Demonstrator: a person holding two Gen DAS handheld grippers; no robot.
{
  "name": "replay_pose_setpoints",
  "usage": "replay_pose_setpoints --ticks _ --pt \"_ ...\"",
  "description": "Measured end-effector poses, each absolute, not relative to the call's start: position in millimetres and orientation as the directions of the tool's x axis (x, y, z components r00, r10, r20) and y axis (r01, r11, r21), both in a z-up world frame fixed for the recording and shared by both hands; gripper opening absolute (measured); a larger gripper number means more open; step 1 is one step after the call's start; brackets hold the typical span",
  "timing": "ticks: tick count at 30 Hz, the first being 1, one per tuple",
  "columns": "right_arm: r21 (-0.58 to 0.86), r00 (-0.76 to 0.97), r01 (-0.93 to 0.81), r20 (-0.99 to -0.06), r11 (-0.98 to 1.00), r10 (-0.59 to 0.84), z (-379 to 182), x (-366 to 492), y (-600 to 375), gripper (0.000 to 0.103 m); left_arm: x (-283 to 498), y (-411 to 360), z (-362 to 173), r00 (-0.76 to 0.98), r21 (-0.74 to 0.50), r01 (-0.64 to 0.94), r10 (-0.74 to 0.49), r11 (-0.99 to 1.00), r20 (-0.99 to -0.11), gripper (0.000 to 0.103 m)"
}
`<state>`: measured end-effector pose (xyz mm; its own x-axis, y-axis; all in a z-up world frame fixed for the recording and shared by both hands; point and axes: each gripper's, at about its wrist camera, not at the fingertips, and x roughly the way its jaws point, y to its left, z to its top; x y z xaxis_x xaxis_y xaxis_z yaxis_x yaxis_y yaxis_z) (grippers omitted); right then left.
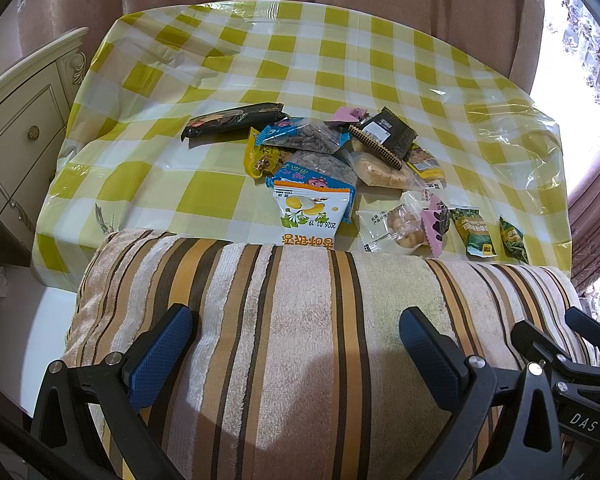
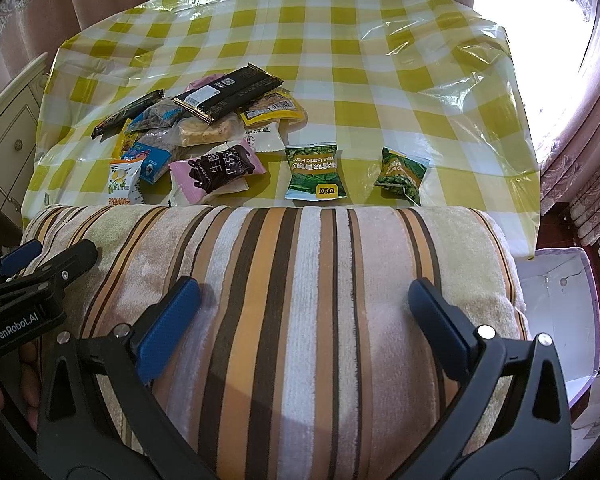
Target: Organize snacks
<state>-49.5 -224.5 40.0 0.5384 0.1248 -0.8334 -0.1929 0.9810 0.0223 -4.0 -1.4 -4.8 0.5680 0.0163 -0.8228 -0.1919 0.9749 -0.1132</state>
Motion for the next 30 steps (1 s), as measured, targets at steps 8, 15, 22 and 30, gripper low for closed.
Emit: replay_pose_setpoints --ticks 8,15,22,30 --pt "0.022 0.538 -0.193 -0.833 0.981 0.125 40 -50 -224 0.103 -4 -1 -5 0.568 -0.113 -0.192 0.017 0.975 -0.823 0.103" --pt "0.022 0.538 -0.193 -0.833 0.981 0.124 40 -50 -224 0.103 -4 -1 -5 0.568 -0.113 -0.192 0.017 0.975 -0.823 0.103" --pt "0.019 0.547 -0.192 -0.828 0.981 0.123 40 -50 -224 0.103 -2 -1 -5 0.564 -0.112 -0.190 0.015 0.975 -0.826 0.103" --pt "0.036 0.521 -0.221 -0.841 0.975 0.149 41 -43 -228 0.103 22 1 -6 0.550 -0.134 -0.152 -0.029 0.979 -0.835 0.103"
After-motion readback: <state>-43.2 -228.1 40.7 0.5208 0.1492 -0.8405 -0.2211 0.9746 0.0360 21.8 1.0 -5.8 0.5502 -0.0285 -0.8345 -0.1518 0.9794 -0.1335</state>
